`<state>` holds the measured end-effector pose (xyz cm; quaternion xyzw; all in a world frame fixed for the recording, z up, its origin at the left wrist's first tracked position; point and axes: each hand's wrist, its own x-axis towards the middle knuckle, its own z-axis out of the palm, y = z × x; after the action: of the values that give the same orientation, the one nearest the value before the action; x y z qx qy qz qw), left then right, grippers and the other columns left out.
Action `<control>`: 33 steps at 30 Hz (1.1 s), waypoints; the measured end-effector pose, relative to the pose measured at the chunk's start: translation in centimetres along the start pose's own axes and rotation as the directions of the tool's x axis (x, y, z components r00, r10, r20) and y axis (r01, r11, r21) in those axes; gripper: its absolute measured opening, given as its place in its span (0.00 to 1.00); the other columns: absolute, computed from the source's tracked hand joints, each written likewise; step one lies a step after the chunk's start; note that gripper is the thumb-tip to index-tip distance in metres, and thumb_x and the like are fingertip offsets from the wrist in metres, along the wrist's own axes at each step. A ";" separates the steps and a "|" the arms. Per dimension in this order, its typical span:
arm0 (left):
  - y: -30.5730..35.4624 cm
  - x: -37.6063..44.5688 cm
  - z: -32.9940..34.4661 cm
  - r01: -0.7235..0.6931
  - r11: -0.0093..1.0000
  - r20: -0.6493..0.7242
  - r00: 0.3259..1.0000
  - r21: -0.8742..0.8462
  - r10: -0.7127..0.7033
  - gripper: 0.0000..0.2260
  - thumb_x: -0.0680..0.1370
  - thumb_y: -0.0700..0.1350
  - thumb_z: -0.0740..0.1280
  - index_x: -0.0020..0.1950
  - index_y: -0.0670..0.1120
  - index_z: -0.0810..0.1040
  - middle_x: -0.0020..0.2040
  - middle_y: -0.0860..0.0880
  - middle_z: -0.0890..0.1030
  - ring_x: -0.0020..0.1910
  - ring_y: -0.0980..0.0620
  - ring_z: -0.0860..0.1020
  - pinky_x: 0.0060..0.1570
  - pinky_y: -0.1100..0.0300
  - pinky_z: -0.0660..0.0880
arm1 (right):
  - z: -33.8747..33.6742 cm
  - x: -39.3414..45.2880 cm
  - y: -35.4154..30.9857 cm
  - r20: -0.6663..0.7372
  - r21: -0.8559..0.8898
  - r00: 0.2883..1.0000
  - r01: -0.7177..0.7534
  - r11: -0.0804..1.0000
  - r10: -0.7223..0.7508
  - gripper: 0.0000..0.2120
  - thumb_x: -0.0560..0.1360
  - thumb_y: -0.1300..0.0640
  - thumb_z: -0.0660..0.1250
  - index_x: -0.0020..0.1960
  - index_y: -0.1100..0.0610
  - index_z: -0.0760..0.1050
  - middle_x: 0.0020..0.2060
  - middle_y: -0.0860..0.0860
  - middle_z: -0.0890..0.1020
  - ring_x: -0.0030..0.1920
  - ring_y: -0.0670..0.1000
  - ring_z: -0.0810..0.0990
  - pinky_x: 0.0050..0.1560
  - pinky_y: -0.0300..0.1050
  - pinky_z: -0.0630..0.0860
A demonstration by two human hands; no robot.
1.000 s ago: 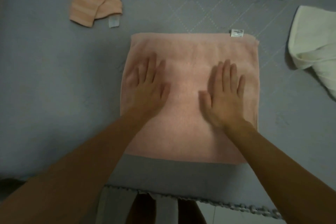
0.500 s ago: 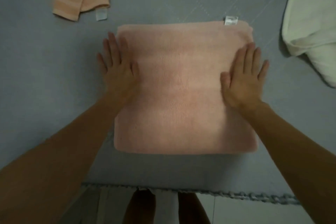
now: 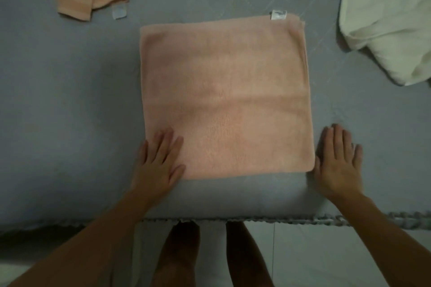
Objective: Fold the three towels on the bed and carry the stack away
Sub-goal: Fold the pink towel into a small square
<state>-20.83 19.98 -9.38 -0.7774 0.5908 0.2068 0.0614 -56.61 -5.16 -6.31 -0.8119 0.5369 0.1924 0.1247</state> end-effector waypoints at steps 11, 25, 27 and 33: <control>1.5 -2.0 -2.5 0.011 0.997 -0.097 0.995 -0.077 -0.019 0.24 0.65 0.39 0.73 0.61 0.46 0.76 0.65 0.40 0.73 0.61 0.39 0.69 0.52 0.44 0.73 | -2.5 -0.8 -2.7 0.046 -0.031 0.838 0.545 0.838 -0.543 0.34 0.62 0.57 0.78 0.66 0.59 0.74 0.66 0.64 0.73 0.67 0.68 0.68 0.66 0.65 0.63; -1.2 -4.8 -9.3 0.282 0.794 0.177 0.959 -0.538 -0.220 0.22 0.66 0.57 0.56 0.42 0.43 0.80 0.34 0.47 0.79 0.35 0.47 0.76 0.35 0.57 0.69 | -10.2 0.8 -2.0 0.315 0.459 0.840 0.273 0.846 -0.442 0.21 0.74 0.57 0.70 0.38 0.30 0.72 0.33 0.37 0.78 0.34 0.34 0.76 0.34 0.27 0.68; -2.1 -3.2 -11.5 0.306 0.742 0.130 0.949 -0.596 -0.287 0.17 0.66 0.56 0.58 0.40 0.47 0.79 0.31 0.51 0.76 0.32 0.51 0.74 0.34 0.58 0.67 | -12.0 2.8 -3.1 0.254 0.525 0.884 0.214 0.824 -0.392 0.15 0.74 0.57 0.69 0.39 0.35 0.75 0.34 0.39 0.80 0.37 0.36 0.79 0.36 0.28 0.69; -6.3 7.9 -15.7 0.316 0.556 -0.046 0.840 -0.769 -0.541 0.08 0.72 0.48 0.66 0.49 0.48 0.80 0.41 0.43 0.82 0.40 0.50 0.76 0.42 0.51 0.76 | -15.0 14.0 -8.2 -0.133 0.788 0.991 0.090 0.609 0.026 0.06 0.71 0.54 0.67 0.48 0.51 0.78 0.40 0.47 0.81 0.40 0.44 0.77 0.41 0.37 0.73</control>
<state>-9.28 9.39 0.82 -0.8760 0.2487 0.2939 -0.2907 -41.51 -19.60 0.83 -0.6936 0.5587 -0.1205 0.4385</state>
